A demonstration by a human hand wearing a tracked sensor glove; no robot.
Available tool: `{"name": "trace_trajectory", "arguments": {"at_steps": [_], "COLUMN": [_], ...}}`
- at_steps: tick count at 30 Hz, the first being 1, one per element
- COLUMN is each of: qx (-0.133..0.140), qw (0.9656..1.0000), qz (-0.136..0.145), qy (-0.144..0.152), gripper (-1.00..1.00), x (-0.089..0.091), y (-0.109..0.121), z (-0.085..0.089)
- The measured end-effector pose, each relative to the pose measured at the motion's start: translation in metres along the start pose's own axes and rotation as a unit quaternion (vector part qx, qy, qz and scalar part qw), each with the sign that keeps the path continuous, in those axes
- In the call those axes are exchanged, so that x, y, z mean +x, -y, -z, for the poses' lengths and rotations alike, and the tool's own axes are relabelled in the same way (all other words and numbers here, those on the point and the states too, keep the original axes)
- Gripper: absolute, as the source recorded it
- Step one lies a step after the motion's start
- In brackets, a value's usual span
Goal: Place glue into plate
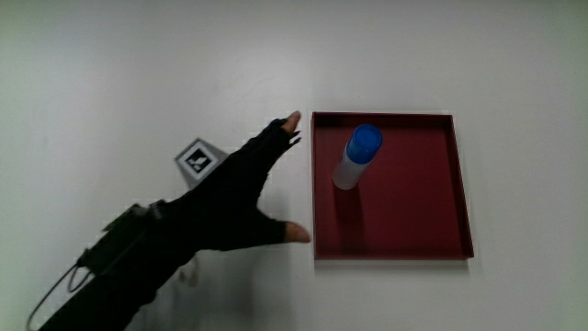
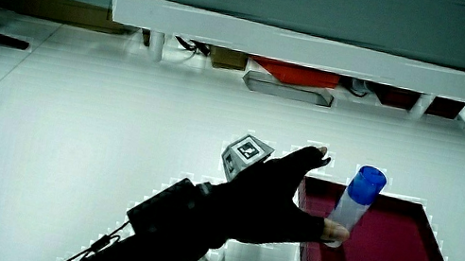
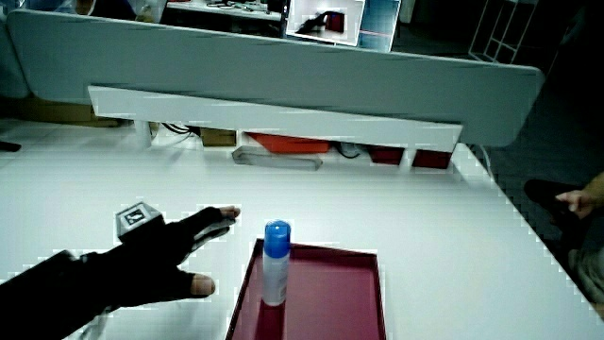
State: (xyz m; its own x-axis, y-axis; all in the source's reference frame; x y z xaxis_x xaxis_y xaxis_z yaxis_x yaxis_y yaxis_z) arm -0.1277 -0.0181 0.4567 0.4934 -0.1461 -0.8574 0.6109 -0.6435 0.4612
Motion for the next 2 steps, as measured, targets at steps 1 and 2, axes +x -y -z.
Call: {"name": "trace_trajectory", "arguments": {"at_steps": [1,2], "qx": [-0.003,-0.010], "qw": [0.9996,0.9998], "qz": [-0.016,-0.010], "qy": [-0.021,-0.013], "gripper": [-1.00,-1.00], "x": [-0.0004,-0.0009], "y": [0.0061,0.0117], "z": [-0.0036,-0.0057]}}
